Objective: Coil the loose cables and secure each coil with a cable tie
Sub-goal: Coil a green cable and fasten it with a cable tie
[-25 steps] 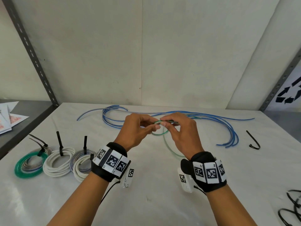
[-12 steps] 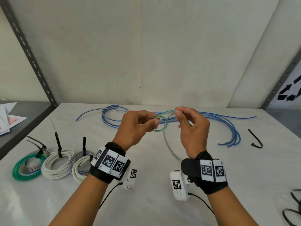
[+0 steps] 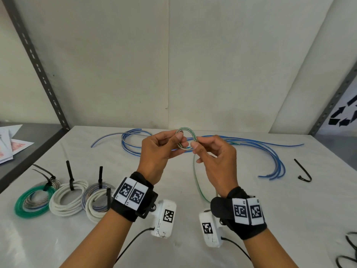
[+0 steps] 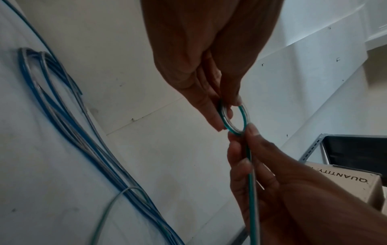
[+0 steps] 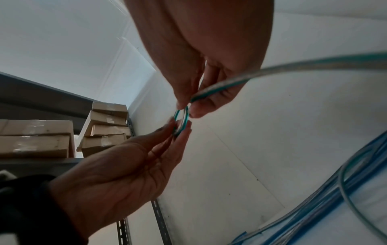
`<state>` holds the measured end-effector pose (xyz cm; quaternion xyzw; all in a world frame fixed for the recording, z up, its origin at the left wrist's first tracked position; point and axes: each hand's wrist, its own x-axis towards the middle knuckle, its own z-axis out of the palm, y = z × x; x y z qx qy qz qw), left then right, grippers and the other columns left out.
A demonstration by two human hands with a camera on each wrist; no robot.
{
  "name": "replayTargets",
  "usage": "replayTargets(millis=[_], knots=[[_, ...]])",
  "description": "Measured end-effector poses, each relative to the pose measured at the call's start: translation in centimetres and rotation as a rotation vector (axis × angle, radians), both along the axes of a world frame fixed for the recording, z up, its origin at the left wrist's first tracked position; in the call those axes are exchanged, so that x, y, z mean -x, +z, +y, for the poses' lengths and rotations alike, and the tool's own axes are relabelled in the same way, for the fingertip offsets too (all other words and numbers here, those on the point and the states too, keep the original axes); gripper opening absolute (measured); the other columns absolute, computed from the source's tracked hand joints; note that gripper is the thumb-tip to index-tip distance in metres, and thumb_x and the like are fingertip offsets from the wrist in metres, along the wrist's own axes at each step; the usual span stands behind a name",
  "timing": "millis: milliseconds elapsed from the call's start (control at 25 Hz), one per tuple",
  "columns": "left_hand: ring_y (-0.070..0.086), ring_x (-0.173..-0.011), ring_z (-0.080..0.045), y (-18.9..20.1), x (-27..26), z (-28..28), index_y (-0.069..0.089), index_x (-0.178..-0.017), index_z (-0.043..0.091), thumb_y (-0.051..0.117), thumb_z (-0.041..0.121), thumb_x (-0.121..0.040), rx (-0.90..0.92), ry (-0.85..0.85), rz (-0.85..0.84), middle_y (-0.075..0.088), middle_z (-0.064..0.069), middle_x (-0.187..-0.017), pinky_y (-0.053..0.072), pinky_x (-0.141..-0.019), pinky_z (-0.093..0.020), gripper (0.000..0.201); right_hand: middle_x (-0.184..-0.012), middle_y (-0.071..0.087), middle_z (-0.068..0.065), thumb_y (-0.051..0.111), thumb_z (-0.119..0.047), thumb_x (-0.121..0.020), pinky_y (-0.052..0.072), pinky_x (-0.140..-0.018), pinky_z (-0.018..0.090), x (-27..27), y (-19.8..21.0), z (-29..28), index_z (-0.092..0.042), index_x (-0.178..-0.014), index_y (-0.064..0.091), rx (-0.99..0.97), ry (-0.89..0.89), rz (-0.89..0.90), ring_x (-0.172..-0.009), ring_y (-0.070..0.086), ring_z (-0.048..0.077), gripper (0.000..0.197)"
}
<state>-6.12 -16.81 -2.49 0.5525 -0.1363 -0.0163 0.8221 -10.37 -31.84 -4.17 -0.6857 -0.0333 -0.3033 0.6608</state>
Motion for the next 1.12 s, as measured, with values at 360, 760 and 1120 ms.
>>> replayTargets(millis=[360,760,1120], knots=[[0.054,-0.061,-0.02,0.5,0.9,0.1,0.057,-0.099,0.008,0.048,0.037,-0.104,-0.393,-0.198,-0.126,0.057,-0.006,-0.065,0.053,-0.073,-0.035,0.031,-0.085,0.072,-0.011,0.076,-0.017,-0.089,0.051,-0.065,0.03,0.9,0.8,-2.3,-0.023,-0.093,0.078,0.441,0.112,0.064,-0.081,0.064,0.012,0.007],[0.04,-0.056,-0.007,0.5,0.6,-0.4,0.051,-0.095,0.013,0.043,0.02,-0.108,-0.256,-0.056,-0.038,0.042,0.013,-0.059,0.041,-0.061,-0.028,0.016,-0.081,0.074,-0.007,0.073,-0.015,-0.091,0.049,-0.059,0.019,1.2,1.5,-1.3,-0.023,-0.093,0.077,0.291,0.065,0.04,-0.065,0.065,0.01,0.008],[0.032,-0.055,-0.01,1.2,0.9,-0.4,0.047,-0.095,0.012,0.039,0.015,-0.109,-0.027,-0.027,-0.006,0.032,0.008,-0.06,0.038,-0.062,-0.027,0.017,-0.086,0.075,-0.001,0.075,-0.013,-0.089,0.049,-0.053,0.026,1.1,0.9,0.8,-0.014,-0.096,0.074,0.089,0.087,0.029,-0.07,0.067,0.018,0.007]])
